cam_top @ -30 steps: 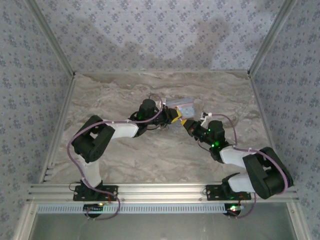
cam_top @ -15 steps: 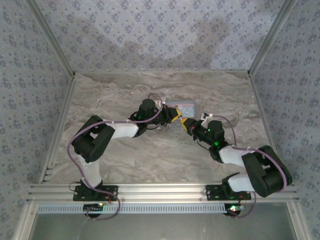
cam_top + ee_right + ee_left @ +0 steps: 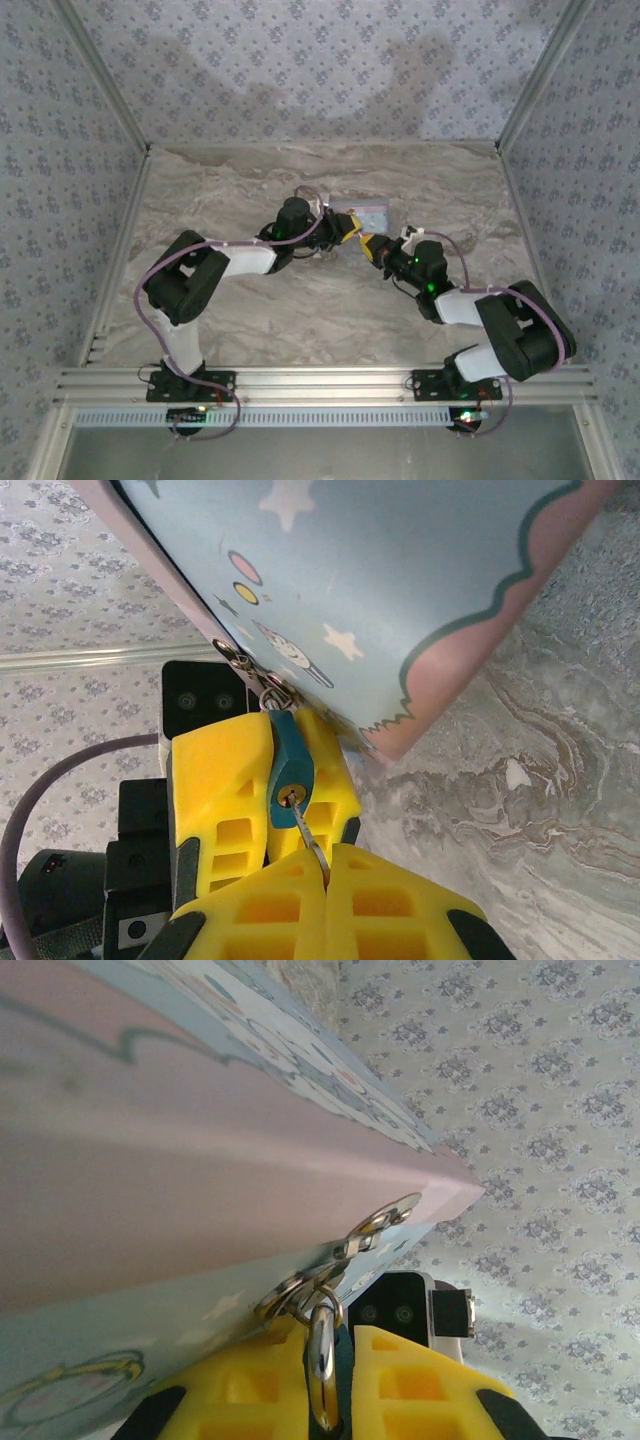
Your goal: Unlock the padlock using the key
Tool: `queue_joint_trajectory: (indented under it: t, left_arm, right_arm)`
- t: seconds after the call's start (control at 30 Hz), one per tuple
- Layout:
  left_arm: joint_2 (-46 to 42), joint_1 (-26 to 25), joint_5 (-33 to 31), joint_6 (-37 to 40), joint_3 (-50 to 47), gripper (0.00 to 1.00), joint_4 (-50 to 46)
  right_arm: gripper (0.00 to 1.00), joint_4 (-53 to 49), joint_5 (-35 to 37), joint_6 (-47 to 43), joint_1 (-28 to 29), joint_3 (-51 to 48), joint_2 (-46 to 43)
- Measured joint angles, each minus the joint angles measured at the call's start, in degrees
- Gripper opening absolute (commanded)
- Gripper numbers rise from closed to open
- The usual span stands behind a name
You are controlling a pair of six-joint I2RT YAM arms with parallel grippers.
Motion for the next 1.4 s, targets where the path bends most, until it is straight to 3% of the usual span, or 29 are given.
queue_joint_trajectory:
  t: [0.33,0.7,1.4]
  left_arm:
    - [0.02,0.44,-2.23,-0.26,-0.09,0.0,0.02]
    - [0.02,0.57,-1.99,-0.42,-0.31,0.0,1.29]
    - [0.02,0.31,-2.25,-0.24,-1.16,0.0,1.11]
  right_arm:
    - [0.0,12.55,0.04,6.82,0.26,0.04,8.55]
    - [0.0,16.44,0.0,11.26,0.26,0.04,10.21]
    - [0.0,2.01,-3.63,-0.42,-0.83,5.14,6.91]
